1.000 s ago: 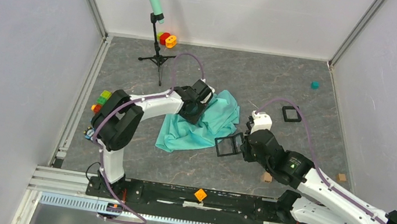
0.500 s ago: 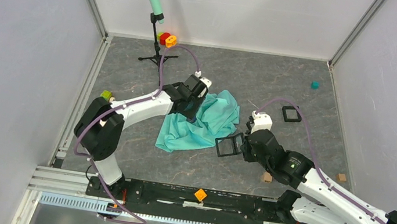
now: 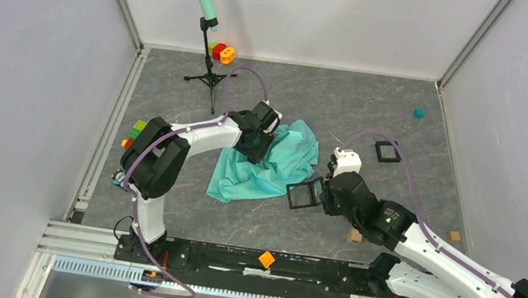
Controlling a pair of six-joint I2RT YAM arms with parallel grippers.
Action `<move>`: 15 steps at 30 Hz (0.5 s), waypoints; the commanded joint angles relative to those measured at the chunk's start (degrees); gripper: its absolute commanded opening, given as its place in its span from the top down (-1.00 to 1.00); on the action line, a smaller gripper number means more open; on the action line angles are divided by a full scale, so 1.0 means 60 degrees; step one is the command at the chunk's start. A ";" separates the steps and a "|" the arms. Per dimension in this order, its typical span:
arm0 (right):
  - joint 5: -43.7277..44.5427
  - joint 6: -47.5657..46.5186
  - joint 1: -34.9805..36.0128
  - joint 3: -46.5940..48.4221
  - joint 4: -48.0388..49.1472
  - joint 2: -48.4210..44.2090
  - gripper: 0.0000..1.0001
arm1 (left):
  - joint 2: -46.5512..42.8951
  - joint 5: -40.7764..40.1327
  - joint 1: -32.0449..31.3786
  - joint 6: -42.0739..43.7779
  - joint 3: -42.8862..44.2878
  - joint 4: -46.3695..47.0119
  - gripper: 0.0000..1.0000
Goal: Remove the brooch from the garment
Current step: Pick up the brooch from the clothes.
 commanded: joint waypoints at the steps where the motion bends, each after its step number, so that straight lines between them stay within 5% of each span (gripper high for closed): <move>1: 0.0019 0.0001 -0.0054 0.0274 0.0140 -0.0046 1.00 | 0.0227 0.0373 0.0042 0.0067 0.0441 0.0099 -0.18; 10: 0.0001 0.0038 -0.0064 0.0195 0.0140 -0.0122 1.00 | 0.0307 0.0855 0.0049 0.0313 0.0494 0.0197 -0.33; 15: 0.0007 0.0045 -0.0069 0.0150 0.0127 -0.0236 1.00 | 0.0691 0.1029 0.0184 0.0101 0.0729 -0.0099 -0.22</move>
